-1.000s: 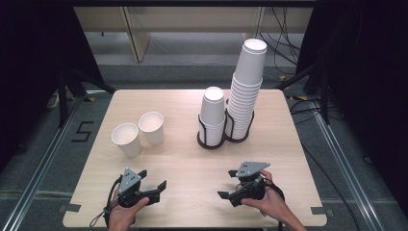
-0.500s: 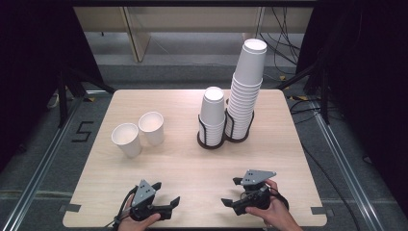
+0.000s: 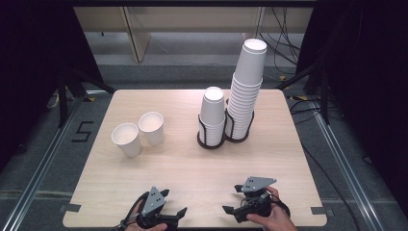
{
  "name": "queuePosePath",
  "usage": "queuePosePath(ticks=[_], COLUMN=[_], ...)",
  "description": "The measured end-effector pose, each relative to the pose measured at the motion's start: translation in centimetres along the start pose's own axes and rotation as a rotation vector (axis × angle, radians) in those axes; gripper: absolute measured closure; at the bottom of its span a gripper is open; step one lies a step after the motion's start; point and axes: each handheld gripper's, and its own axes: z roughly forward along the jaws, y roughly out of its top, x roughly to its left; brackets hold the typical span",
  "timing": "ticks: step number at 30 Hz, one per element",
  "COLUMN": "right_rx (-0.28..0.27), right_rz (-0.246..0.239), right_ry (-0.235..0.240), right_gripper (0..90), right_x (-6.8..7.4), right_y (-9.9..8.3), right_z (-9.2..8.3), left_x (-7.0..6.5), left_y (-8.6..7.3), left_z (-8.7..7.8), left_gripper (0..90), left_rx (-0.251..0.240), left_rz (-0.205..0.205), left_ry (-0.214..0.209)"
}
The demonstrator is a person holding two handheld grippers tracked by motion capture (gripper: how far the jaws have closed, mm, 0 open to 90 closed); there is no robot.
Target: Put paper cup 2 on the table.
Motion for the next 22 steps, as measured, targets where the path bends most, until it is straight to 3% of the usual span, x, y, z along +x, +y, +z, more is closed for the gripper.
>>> queuePosePath(ticks=[2, 5, 8, 10, 11, 13, 15, 16, 17, 22], right_rx=[-0.006, 0.01, 0.011, 0.031, 0.036, 0.031, 0.034, 0.035, 0.036, 0.035], right_rz=[-0.012, 0.008, -0.017, 0.008, 0.001, -0.011, 0.001, 0.007, 0.004, -0.001], right_ry=[-0.007, 0.0, -0.012, -0.006, -0.014, -0.02, -0.018, -0.018, -0.019, -0.016], right_gripper=[15.9, 15.9, 15.9, 15.9, 15.9, 15.9, 15.9, 15.9, 15.9, 15.9], right_x=[-0.03, 0.19, 0.11, 0.23, 0.14, 0.12, 0.2, 0.22, 0.19, 0.09], right_y=[-0.11, -0.21, -0.22, -0.3, -0.33, -0.33, -0.26, -0.26, -0.28, -0.26], right_z=[0.06, 0.01, 0.08, 0.2, 0.27, 0.35, 0.23, 0.23, 0.25, 0.29], left_x=[-0.13, -0.42, -0.6, -0.74, -0.56, -0.67, -0.6, -0.45, -0.59, -0.51], left_y=[0.0, -0.01, -0.1, -0.18, -0.17, -0.15, -0.15, -0.13, -0.16, -0.14], left_z=[0.02, 0.16, 0.38, 0.52, 0.5, 0.52, 0.48, 0.37, 0.5, 0.52], left_gripper=[14.2, 14.2, 14.2, 14.3, 14.3, 14.3, 14.3, 14.3, 14.3, 14.3], left_rx=[0.005, 0.011, 0.025, 0.026, 0.042, 0.025, 0.025, 0.044, 0.025, 0.042], left_rz=[0.007, 0.031, 0.052, 0.048, 0.069, 0.047, 0.044, 0.062, 0.041, 0.051], left_ry=[-0.003, -0.006, -0.015, -0.012, -0.011, -0.012, -0.012, 0.0, -0.009, -0.01])
